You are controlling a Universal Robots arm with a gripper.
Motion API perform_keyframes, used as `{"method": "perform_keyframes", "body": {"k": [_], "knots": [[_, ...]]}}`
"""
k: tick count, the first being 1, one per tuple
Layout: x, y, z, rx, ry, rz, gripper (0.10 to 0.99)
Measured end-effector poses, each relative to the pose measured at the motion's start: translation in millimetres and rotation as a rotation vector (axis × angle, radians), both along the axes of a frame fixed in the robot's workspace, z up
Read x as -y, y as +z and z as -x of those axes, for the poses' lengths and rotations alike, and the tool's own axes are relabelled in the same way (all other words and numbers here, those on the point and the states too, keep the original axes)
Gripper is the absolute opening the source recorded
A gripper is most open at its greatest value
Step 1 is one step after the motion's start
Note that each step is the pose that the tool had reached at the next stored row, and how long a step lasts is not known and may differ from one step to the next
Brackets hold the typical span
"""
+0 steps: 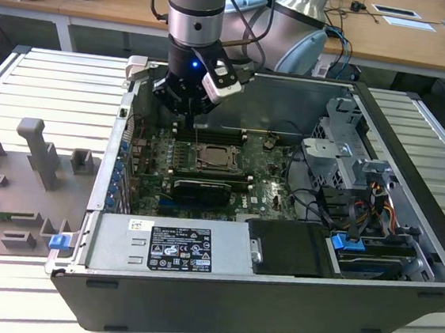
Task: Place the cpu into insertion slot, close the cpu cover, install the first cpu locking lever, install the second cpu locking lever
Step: 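Install the first cpu locking lever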
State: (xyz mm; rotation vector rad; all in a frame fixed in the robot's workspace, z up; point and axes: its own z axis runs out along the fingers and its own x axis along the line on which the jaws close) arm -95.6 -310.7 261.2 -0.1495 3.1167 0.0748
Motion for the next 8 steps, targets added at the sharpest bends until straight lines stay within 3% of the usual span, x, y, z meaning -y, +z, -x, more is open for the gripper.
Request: {"method": "perform_keyframes", "body": {"k": [6, 8], "knots": [[-1.9, -0.3, 0.0, 0.0001, 0.000, 0.000, 0.106], [-6.2, -0.7, 0.0, 0.0001, 0.000, 0.000, 0.106]]}}
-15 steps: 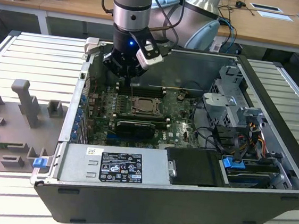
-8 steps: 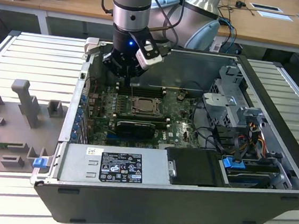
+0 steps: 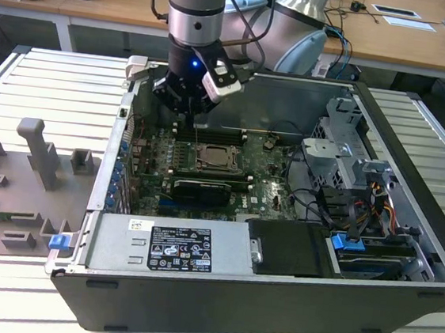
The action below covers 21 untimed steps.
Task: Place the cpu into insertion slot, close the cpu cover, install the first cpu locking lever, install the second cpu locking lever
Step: 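Install the first cpu locking lever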
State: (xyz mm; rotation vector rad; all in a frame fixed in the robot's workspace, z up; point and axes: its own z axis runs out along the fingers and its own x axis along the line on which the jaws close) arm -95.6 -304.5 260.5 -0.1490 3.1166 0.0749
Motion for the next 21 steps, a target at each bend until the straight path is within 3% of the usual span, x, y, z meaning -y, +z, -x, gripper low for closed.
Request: {"method": "perform_keyframes", "body": {"k": [5, 11, 21], "knots": [[-7.4, -0.8, -0.8, -0.0002, -0.001, 0.000, 0.106], [-8.9, -2.9, -12.6, -0.0024, -0.001, 0.000, 0.106], [-9.0, -5.4, -19.5, -0.0024, -0.001, 0.000, 0.106]]}}
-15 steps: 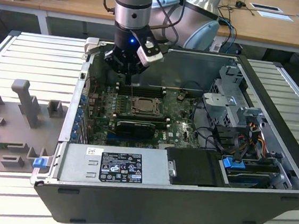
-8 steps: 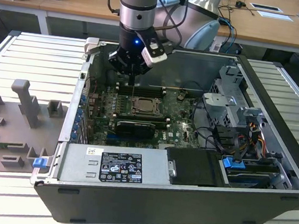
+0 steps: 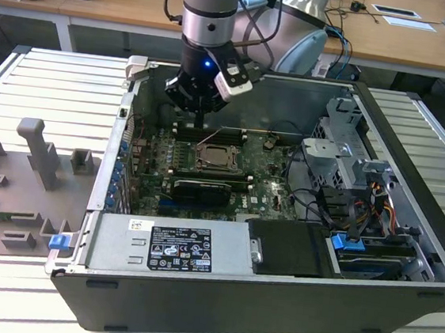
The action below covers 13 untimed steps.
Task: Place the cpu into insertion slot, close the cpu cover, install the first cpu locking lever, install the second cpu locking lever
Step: 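Install the first cpu locking lever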
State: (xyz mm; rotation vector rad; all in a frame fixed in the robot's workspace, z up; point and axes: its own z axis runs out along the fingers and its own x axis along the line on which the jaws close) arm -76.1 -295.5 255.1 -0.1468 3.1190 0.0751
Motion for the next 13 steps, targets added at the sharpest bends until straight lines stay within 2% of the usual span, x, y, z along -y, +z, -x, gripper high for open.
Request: {"method": "perform_keyframes", "body": {"k": [7, 11, 12, 13], "knots": [[0.1, -3.6, -8.6, -0.0001, -0.001, -0.001, 0.106], [0.1, -4.8, -9.3, -0.0001, -0.010, -0.032, 0.106], [0.1, -11.7, -11.0, 0.0000, -0.013, -0.048, 0.106], [0.1, -13.8, -11.6, 0.0000, -0.013, -0.068, 0.106]]}}
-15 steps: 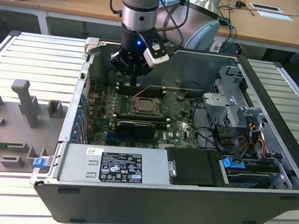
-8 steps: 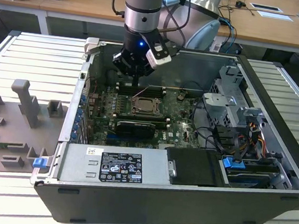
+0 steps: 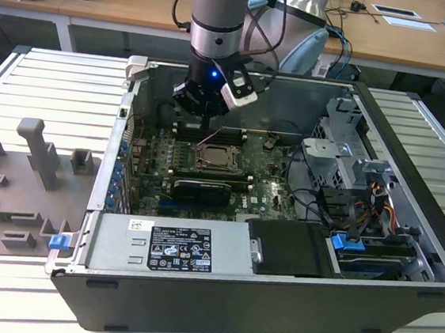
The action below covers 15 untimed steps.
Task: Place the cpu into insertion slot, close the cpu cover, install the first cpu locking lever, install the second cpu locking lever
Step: 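Install the first cpu locking lever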
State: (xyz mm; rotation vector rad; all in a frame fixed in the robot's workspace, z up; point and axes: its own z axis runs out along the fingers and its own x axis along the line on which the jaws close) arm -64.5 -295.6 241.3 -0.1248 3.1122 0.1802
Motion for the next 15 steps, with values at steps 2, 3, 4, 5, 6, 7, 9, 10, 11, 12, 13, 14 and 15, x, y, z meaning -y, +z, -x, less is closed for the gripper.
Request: {"method": "perform_keyframes", "body": {"k": [2, 3, 4, 5, 6, 7, 9, 10, 11, 12, 13, 14, 15], "knots": [[-1.2, -6.2, -7.6, -0.0001, 0.000, 0.000, 0.106], [-1.5, -7.8, -12.7, -0.0002, 0.000, 0.000, 0.106], [-1.5, -8.6, -16.3, -0.0002, 0.000, 0.000, 0.106], [-1.6, -9.3, -19.4, -0.0002, 0.000, 0.000, 0.106], [-1.6, -10.0, -21.8, -0.0003, 0.000, 0.000, 0.106], [-1.6, -10.5, -23.3, -0.0003, 0.000, 0.000, 0.106], [-1.6, -11.6, -26.7, -0.0003, 0.000, 0.000, 0.106], [-1.6, -12.2, -28.5, -0.0003, 0.000, 0.000, 0.106], [-1.6, -13.3, -30.3, -0.0003, 0.000, 0.000, 0.106], [-1.6, -14.7, -31.3, -0.0003, 0.000, 0.000, 0.106], [-2.1, -16.8, -33.3, -0.0003, 0.000, 0.000, 0.106], [-2.5, -18.4, -34.7, -0.0003, 0.000, 0.000, 0.106], [-2.7, -19.5, -35.6, -0.0003, 0.000, 0.000, 0.106]]}}
